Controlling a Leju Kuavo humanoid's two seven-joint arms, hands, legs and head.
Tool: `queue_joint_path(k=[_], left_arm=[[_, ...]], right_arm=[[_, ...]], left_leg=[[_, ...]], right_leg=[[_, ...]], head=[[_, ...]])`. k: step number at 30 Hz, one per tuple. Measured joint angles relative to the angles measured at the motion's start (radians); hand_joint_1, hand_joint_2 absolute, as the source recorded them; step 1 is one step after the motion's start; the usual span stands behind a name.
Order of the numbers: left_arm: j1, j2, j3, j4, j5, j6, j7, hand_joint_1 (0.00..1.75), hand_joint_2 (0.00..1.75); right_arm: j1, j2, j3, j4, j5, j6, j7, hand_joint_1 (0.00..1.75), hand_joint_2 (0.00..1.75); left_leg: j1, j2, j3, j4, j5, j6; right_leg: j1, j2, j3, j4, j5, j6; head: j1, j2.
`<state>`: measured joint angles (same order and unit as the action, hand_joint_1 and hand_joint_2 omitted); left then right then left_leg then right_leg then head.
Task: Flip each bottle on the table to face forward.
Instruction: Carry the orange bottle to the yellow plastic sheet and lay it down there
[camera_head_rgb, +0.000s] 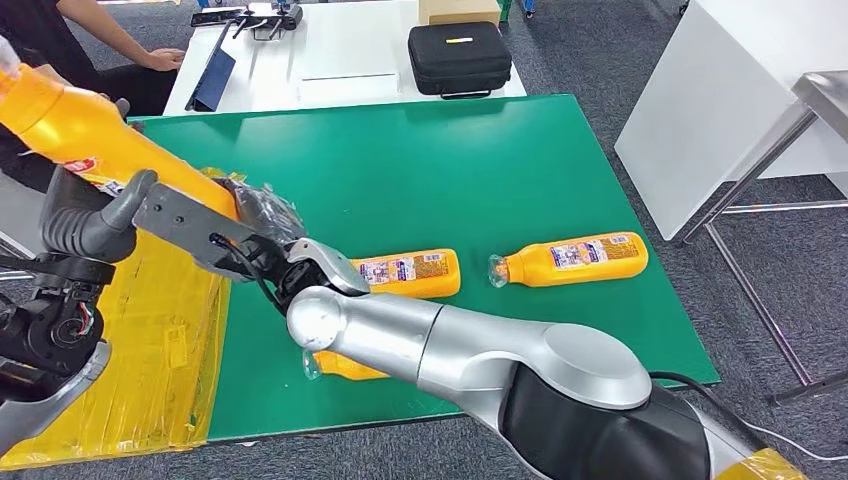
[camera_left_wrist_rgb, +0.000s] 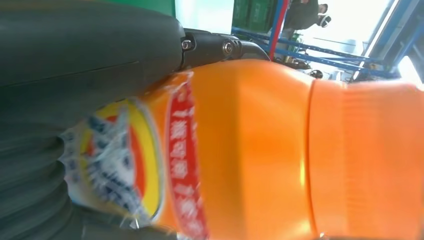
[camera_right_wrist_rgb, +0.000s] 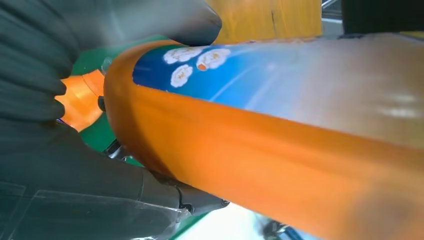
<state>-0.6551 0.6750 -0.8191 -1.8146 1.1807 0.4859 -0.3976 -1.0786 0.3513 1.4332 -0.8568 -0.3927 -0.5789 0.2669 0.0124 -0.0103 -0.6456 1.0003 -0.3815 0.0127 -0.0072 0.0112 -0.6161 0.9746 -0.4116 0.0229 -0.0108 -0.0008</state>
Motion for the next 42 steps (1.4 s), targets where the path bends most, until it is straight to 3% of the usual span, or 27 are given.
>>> queue_joint_path(k=[11,15,21,30,34,41,42], left_arm=[[0.047,0.038,0.028,-0.066,-0.011,0.027,-0.012,0.0,1.75],[0.094,0.069,0.039,-0.116,-0.018,0.054,-0.038,1.75,1.75],[0.173,0.107,0.073,-0.174,-0.035,0.088,-0.074,1.75,1.75],[0.252,0.117,0.12,-0.22,-0.072,0.108,-0.082,1.75,1.75],[0.256,0.117,0.128,-0.224,-0.076,0.11,-0.066,1.75,1.75],[0.257,0.137,0.143,-0.233,-0.064,0.108,-0.041,1.75,1.75],[0.259,0.139,0.144,-0.233,-0.063,0.108,-0.04,1.75,1.75]], right_arm=[[0.0,0.0,0.035,-0.039,-0.001,0.037,-0.01,1.75,1.75],[0.008,-0.001,0.04,-0.044,-0.014,0.08,-0.038,1.75,1.75],[0.021,-0.002,0.043,-0.048,-0.012,0.143,-0.072,1.75,1.75],[0.02,-0.002,0.05,-0.045,0.016,0.173,-0.058,1.74,1.75],[0.013,-0.002,0.055,-0.036,0.009,0.177,-0.058,1.19,1.75],[-0.021,-0.002,0.071,-0.007,-0.031,0.204,-0.067,1.19,1.75],[-0.023,-0.002,0.073,-0.005,-0.032,0.204,-0.068,0.89,1.31]], left_leg=[[0.0,0.0,0.0,0.0,0.0,0.0],[0.0,0.0,0.0,0.0,0.0,0.0],[0.0,0.0,0.0,0.0,0.0,0.0],[0.0,0.0,0.0,0.0,0.0,0.0],[0.0,0.0,0.0,0.0,0.0,0.0],[0.0,0.0,0.0,0.0,0.0,0.0],[0.001,0.0,0.0,0.0,0.0,0.0]], right_leg=[[0.0,0.0,0.0,0.0,0.0,0.0],[0.0,0.0,0.0,0.0,0.0,0.0],[0.0,0.0,0.0,0.0,0.0,0.0],[0.0,0.0,0.0,0.0,0.0,0.0],[0.0,0.0,0.0,0.0,0.0,0.0],[0.0,0.0,0.0,0.0,0.0,0.0],[0.0,0.0,0.0,0.0,0.0,0.0]], head=[[0.0,0.0],[0.0,0.0],[0.0,0.0],[0.0,0.0],[0.0,0.0],[0.0,0.0],[0.0,0.0]])
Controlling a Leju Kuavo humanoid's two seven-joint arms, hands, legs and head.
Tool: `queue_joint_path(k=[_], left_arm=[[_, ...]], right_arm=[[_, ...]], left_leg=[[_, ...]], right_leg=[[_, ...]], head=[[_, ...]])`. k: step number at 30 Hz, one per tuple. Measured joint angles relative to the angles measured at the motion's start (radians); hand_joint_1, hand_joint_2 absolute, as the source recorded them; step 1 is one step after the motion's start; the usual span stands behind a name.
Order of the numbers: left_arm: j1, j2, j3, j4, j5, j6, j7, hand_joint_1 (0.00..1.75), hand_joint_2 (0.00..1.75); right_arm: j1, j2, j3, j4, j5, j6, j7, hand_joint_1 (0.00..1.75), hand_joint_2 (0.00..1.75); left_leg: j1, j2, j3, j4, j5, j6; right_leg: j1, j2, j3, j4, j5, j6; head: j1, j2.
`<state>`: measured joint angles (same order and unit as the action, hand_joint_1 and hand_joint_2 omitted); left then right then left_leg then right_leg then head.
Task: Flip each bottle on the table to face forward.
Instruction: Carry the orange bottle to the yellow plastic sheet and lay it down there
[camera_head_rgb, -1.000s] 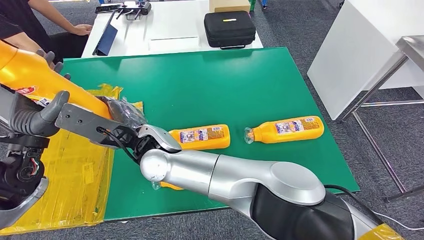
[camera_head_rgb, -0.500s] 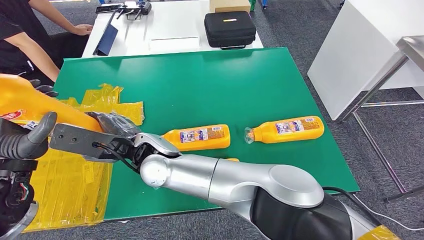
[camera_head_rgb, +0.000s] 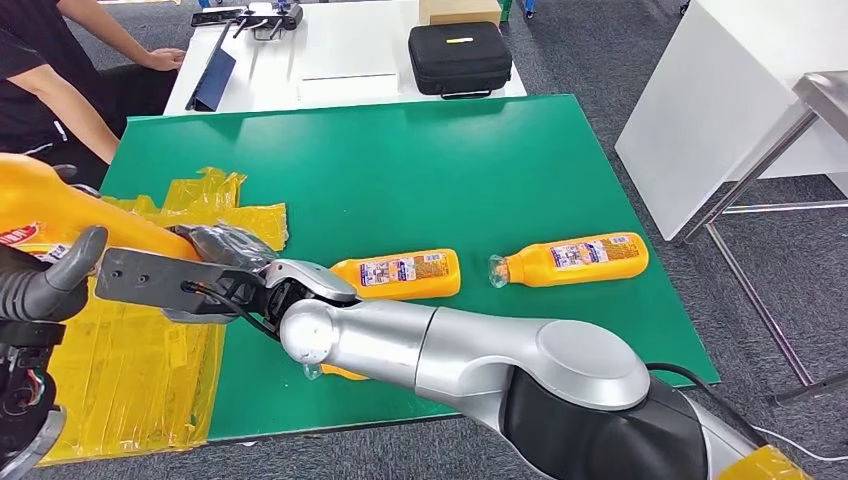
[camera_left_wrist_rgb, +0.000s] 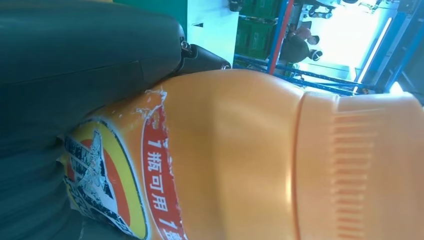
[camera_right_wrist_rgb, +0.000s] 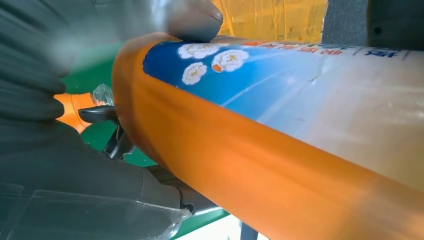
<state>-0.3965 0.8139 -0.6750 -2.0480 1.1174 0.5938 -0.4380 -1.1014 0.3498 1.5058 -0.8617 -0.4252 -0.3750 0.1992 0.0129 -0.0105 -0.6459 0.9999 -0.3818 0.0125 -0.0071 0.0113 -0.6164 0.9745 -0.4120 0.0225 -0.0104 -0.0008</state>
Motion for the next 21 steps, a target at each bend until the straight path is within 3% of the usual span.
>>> queue_joint_path(k=[3,6,8,11,13,16,21], left_arm=[[0.003,0.005,0.005,-0.001,0.0,0.0,0.001,1.75,1.75],[0.029,0.025,0.02,-0.013,0.006,0.004,-0.013,1.75,1.75],[0.091,0.064,0.071,-0.037,0.022,0.0,-0.042,1.75,1.75],[0.219,0.134,0.21,-0.065,0.02,0.011,-0.047,1.75,1.75],[0.311,0.171,0.326,-0.069,-0.023,0.018,-0.014,1.75,1.75],[0.368,0.179,0.451,-0.048,-0.131,-0.015,0.033,1.75,1.75],[0.376,0.177,0.513,0.003,-0.264,0.015,0.047,1.75,1.75]], right_arm=[[-0.006,0.0,0.006,0.006,-0.002,0.0,-0.002,0.0,0.0],[-0.012,-0.001,0.011,0.016,-0.036,-0.001,-0.028,0.0,0.0],[-0.023,-0.003,0.009,0.036,-0.102,-0.004,-0.079,0.0,0.0],[-0.058,-0.024,-0.017,0.07,-0.178,-0.024,-0.17,0.0,0.0],[-0.085,-0.067,-0.07,0.084,-0.185,-0.038,-0.24,0.0,0.0],[-0.091,-0.15,-0.181,0.088,-0.109,-0.019,-0.32,0.0,0.0],[-0.047,-0.225,-0.357,0.047,0.059,0.004,-0.331,0.0,0.0]], left_leg=[[0.0,0.0,0.0,0.0,0.0,0.0],[0.0,0.001,-0.001,0.0,0.0,0.0],[0.0,0.003,-0.001,0.0,-0.001,-0.001],[0.001,0.005,0.0,0.0,-0.001,-0.002],[0.001,0.002,0.0,0.0,-0.001,-0.002],[0.002,-0.006,-0.001,0.0,0.0,-0.001],[0.001,-0.005,0.0,0.0,0.0,0.0]], right_leg=[[0.0,0.0,0.0,0.0,0.0,0.0],[0.0,0.001,0.0,0.0,0.0,0.0],[0.0,0.004,-0.001,0.001,0.0,0.0],[0.0,0.006,-0.003,0.0,0.0,-0.001],[0.0,0.003,-0.004,0.0,0.0,-0.001],[0.0,-0.004,-0.001,-0.001,-0.001,-0.001],[0.0,-0.004,0.002,-0.001,0.0,-0.001]], head=[[0.0,0.0],[0.0,0.0],[0.0,0.0],[0.0,0.0],[0.0,0.0],[0.0,0.0],[0.0,0.0]])
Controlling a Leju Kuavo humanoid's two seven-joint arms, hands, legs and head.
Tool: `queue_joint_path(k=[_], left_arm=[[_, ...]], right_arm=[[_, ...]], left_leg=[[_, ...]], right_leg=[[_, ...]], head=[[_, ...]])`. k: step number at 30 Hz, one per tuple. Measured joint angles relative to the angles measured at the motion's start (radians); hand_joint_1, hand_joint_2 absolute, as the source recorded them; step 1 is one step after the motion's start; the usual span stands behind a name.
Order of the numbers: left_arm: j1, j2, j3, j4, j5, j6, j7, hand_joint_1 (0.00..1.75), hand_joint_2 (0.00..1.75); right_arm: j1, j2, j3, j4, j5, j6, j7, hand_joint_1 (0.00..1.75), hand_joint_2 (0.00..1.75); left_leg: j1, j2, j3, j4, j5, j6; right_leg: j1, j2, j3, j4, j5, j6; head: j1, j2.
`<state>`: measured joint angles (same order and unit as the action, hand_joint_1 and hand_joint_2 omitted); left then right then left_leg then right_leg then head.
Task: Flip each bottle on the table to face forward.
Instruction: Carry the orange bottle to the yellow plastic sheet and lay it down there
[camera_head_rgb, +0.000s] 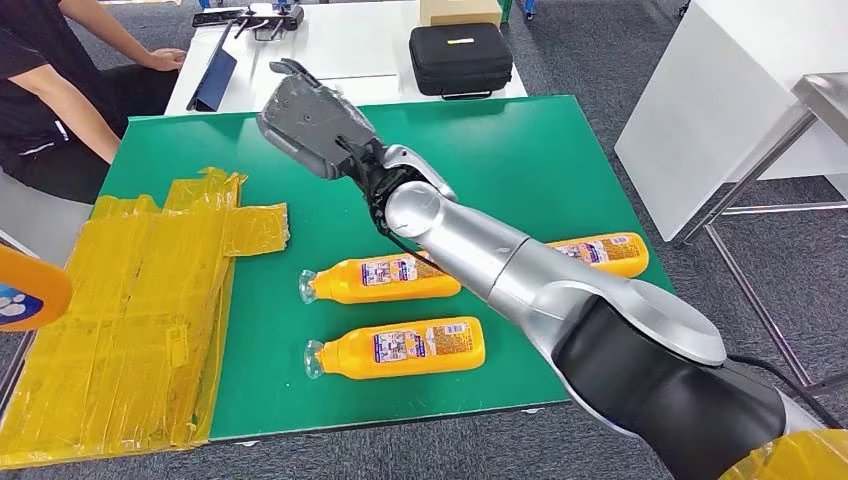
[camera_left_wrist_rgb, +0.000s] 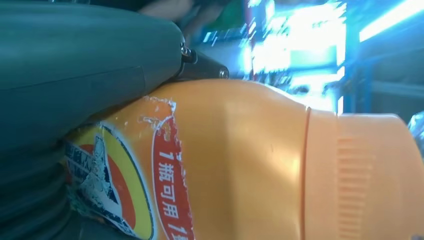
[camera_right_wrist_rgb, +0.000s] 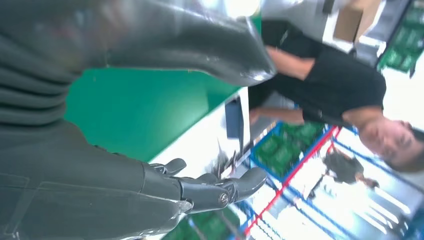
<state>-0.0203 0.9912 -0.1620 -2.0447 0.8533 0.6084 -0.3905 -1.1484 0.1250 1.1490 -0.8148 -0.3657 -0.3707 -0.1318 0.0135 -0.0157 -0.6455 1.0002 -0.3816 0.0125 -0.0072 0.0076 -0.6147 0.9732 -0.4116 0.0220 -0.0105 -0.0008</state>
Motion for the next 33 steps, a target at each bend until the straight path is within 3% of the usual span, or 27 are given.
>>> queue_joint_path(k=[3,7,10,15,17,19,22,24,26,28,33], left_arm=[[-0.02,0.001,-0.001,0.05,-0.166,0.071,-0.004,1.75,1.75],[-0.017,0.019,0.008,0.116,-0.353,0.09,-0.003,1.75,1.75],[-0.004,0.03,0.028,0.143,-0.393,0.092,-0.006,1.75,1.75],[0.013,0.017,0.045,0.168,-0.484,0.092,-0.032,1.75,1.75],[0.027,-0.066,0.047,0.207,-0.701,0.091,-0.096,1.75,1.75],[0.034,-0.207,0.037,0.288,-1.072,0.089,-0.147,1.75,1.75],[0.03,-0.387,0.018,0.464,-1.674,0.085,-0.166,1.75,1.75],[0.002,-0.479,0.006,0.598,-1.922,0.085,-0.154,1.75,1.75],[-0.051,-0.542,-0.017,0.735,-1.954,0.086,-0.14,1.75,1.75],[-0.119,-0.582,-0.055,0.877,-1.878,0.087,-0.138,1.75,1.75],[-0.251,-0.628,-0.179,1.11,-1.788,0.088,-0.132,1.75,1.75]], right_arm=[[0.08,-0.042,-0.136,-0.086,0.174,0.005,0.016,0.0,0.0],[0.208,-0.106,-0.329,-0.23,0.369,0.069,0.049,0.0,0.0],[0.282,-0.137,-0.449,-0.312,0.42,0.102,0.057,0.0,0.0],[0.337,-0.155,-0.547,-0.385,0.453,0.118,0.06,0.0,0.0],[0.377,-0.175,-0.584,-0.428,0.473,0.135,0.06,0.0,0.0],[0.438,-0.202,-0.632,-0.485,0.493,0.167,0.051,0.0,0.0],[0.529,-0.239,-0.7,-0.557,0.522,0.213,0.02,0.0,0.0],[0.582,-0.265,-0.73,-0.589,0.529,0.228,-0.003,0.0,0.0],[0.628,-0.294,-0.756,-0.613,0.528,0.229,-0.021,0.0,0.0],[0.673,-0.323,-0.786,-0.639,0.527,0.228,-0.032,0.0,0.0],[0.742,-0.381,-0.837,-0.672,0.512,0.231,-0.058,0.0,0.0]], left_leg=[[0.0,-0.001,0.0,0.0,0.0,0.0],[0.0,-0.002,-0.001,0.0,0.0,0.0],[0.0,-0.002,-0.001,0.0,-0.001,0.0],[0.0,0.0,0.0,0.0,-0.001,-0.001],[-0.003,-0.001,0.004,-0.001,-0.002,0.0],[-0.006,-0.004,0.007,-0.003,-0.003,0.001],[-0.008,-0.006,0.006,-0.003,-0.004,0.003],[-0.009,-0.005,0.005,-0.002,-0.004,0.004],[-0.01,-0.005,0.005,-0.002,-0.004,0.006],[-0.01,-0.006,0.005,-0.001,-0.003,0.007],[-0.01,-0.004,0.004,-0.002,-0.003,0.007]], right_leg=[[0.0,0.0,0.0,0.0,0.0,0.0],[0.0,-0.001,0.001,0.0,0.0,0.0],[0.0,0.0,0.0,0.0,0.0,0.0],[0.0,0.001,-0.001,-0.001,-0.001,0.0],[-0.004,0.0,0.002,-0.001,-0.003,0.003],[-0.006,-0.003,0.005,-0.002,-0.006,0.006],[-0.007,-0.006,0.007,-0.002,-0.006,0.007],[-0.008,-0.005,0.006,-0.003,-0.005,0.008],[-0.009,-0.005,0.005,-0.003,-0.004,0.008],[-0.009,-0.006,0.006,-0.004,-0.004,0.009],[-0.009,-0.003,0.006,-0.003,-0.003,0.009]], head=[[0.0,0.0],[0.0,0.0],[0.0,0.0],[0.0,0.0],[-0.001,0.0],[-0.001,0.0],[0.001,0.0],[0.0,0.0],[0.0,0.0],[0.0,0.0],[0.0,0.0]])
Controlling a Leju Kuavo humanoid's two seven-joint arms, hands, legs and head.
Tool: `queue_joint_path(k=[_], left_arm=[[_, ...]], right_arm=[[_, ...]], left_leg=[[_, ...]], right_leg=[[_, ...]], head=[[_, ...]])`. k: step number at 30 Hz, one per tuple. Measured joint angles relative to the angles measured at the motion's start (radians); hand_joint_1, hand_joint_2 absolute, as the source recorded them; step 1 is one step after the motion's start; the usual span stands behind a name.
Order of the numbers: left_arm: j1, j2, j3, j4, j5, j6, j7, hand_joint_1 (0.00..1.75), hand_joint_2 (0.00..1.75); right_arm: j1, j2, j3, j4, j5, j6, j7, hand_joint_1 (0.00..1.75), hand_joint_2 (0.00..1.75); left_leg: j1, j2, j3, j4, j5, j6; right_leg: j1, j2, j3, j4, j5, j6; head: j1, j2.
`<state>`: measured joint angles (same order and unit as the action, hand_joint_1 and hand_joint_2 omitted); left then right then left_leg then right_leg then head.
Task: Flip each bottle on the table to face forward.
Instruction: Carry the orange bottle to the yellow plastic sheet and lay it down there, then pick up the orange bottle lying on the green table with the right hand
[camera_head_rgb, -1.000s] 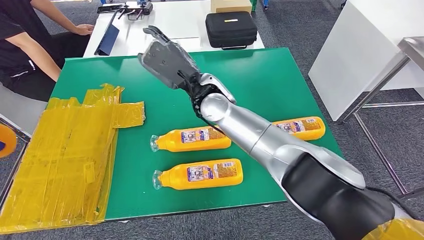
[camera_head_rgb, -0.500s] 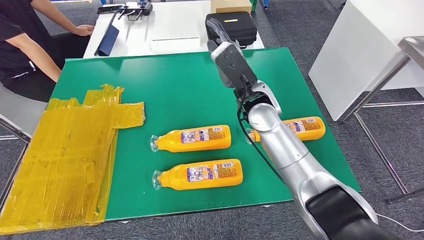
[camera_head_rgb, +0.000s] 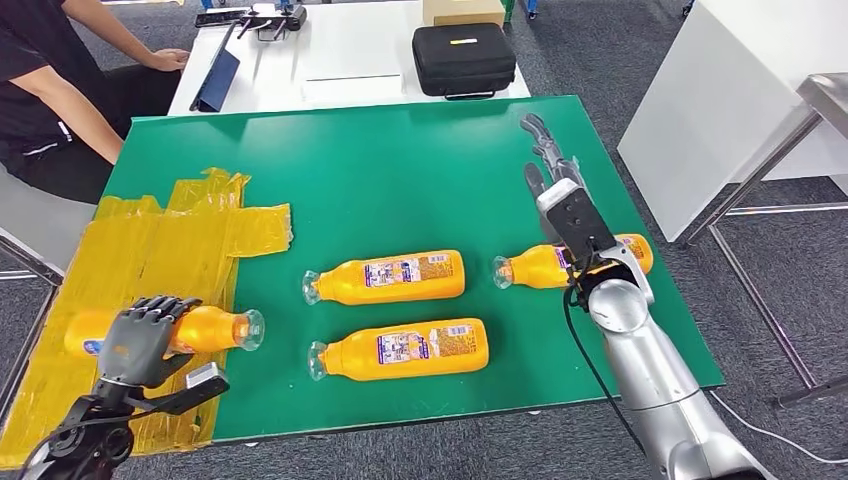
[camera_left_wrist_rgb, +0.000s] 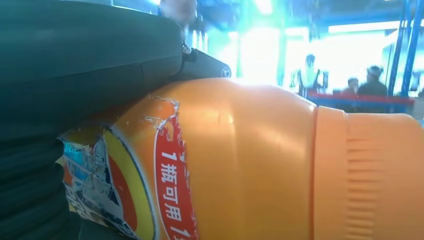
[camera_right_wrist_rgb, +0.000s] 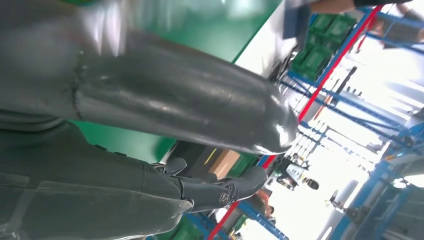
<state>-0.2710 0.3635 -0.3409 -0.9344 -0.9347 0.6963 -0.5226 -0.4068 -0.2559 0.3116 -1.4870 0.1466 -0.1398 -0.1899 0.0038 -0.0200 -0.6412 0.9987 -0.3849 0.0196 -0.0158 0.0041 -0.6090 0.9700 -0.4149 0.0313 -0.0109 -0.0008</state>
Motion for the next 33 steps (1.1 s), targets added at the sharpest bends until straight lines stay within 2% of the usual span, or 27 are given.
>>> queue_joint_path(k=[4,8,13,15,17,19,23,27,33], left_arm=[[-0.051,-0.013,-0.068,0.087,0.049,0.003,0.007,1.75,1.75],[-0.088,-0.014,-0.109,0.13,0.086,0.005,0.009,1.75,1.75],[-0.147,0.004,-0.198,0.178,0.208,0.005,0.036,1.75,1.75],[-0.171,0.023,-0.248,0.192,0.264,0.003,0.046,0.87,1.75],[-0.193,0.042,-0.3,0.201,0.319,-0.008,0.064,0.0,0.87],[-0.22,0.063,-0.359,0.207,0.369,-0.032,0.097,0.0,0.0],[-0.268,0.111,-0.476,0.209,0.452,-0.069,0.151,0.0,0.0],[-0.29,0.148,-0.576,0.2,0.501,-0.059,0.169,0.0,0.0],[-0.268,0.144,-0.633,0.184,0.413,0.001,0.192,0.0,0.0]], right_arm=[[0.017,-0.031,-0.009,-0.001,-0.012,0.005,-0.014,0.0,0.0],[0.017,-0.035,-0.006,0.001,-0.016,0.006,-0.015,0.0,0.0],[0.001,-0.04,0.007,0.019,-0.031,0.005,-0.015,0.0,0.0],[-0.014,-0.041,0.017,0.033,-0.038,0.004,-0.015,0.0,0.0],[-0.031,-0.041,0.03,0.05,-0.044,0.003,-0.014,0.0,0.0],[-0.049,-0.041,0.047,0.068,-0.048,0.002,-0.01,0.0,0.0],[-0.071,-0.04,0.081,0.099,-0.032,-0.002,0.012,0.0,0.0],[-0.067,-0.032,0.114,0.114,0.018,-0.017,0.038,0.0,0.0],[0.007,-0.009,0.131,0.081,0.146,-0.048,0.062,0.0,0.0]], left_leg=[[0.0,0.003,0.0,0.0,0.0,0.0],[0.001,0.003,0.0,0.0,0.0,0.0],[0.001,0.003,0.0,-0.001,0.0,0.0],[0.001,0.003,0.0,-0.001,0.0,0.0],[0.001,0.004,0.0,0.0,0.0,0.0],[0.001,0.004,0.001,0.0,0.0,0.0],[0.001,0.004,0.001,0.0,0.001,0.0],[0.001,0.004,0.0,0.0,0.0,0.0],[0.001,0.003,0.0,0.0,0.0,0.0]], right_leg=[[0.0,0.003,-0.001,0.0,0.0,0.0],[0.002,0.003,-0.001,0.0,0.0,0.0],[0.002,0.003,0.0,0.001,0.0,0.0],[0.002,0.003,0.0,0.001,0.0,0.0],[0.002,0.003,0.0,0.001,0.0,0.0],[0.002,0.003,0.0,0.001,0.0,0.0],[0.002,0.003,0.0,0.002,0.0,0.0],[0.002,0.003,-0.001,0.002,0.0,-0.001],[0.002,0.003,-0.001,0.001,-0.001,-0.001]], head=[[0.0,0.0],[0.0,0.0],[0.0,0.0],[0.0,0.0],[0.0,0.0],[0.0,0.0],[0.0,0.0],[0.0,0.0],[0.0,0.0]])
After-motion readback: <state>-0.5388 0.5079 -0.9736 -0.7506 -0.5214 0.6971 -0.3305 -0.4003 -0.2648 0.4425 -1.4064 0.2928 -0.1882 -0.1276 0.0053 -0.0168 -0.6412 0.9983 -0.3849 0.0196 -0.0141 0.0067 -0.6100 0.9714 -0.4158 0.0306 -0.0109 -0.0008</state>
